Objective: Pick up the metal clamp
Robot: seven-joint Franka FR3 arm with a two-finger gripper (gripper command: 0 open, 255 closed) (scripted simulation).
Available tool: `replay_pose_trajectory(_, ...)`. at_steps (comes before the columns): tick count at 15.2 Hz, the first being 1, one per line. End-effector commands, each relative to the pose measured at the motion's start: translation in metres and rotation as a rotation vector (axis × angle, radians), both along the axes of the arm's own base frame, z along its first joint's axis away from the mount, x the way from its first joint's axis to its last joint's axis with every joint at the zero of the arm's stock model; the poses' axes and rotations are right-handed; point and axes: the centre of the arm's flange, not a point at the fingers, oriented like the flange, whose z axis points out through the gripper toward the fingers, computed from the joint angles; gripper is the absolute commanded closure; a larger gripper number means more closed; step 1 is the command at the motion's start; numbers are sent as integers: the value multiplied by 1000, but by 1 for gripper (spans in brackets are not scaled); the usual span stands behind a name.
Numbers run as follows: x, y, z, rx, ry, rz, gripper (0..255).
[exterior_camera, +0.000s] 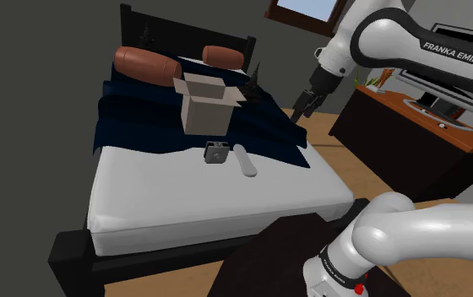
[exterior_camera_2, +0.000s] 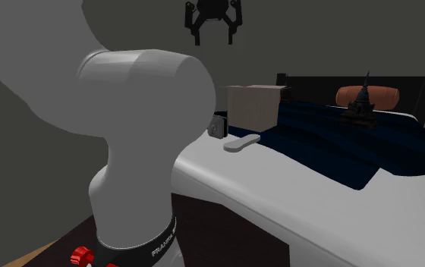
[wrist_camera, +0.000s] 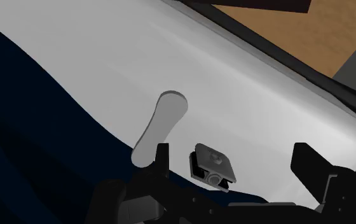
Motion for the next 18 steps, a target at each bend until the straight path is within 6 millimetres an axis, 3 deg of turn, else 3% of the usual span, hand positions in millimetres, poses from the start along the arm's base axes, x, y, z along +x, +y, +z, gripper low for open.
replay_pose_trajectory(1, 0, 0, 0, 0, 0, 0, 0)
replay_pose_trajectory(18, 160, 35, -159, -22, 35, 49, 0)
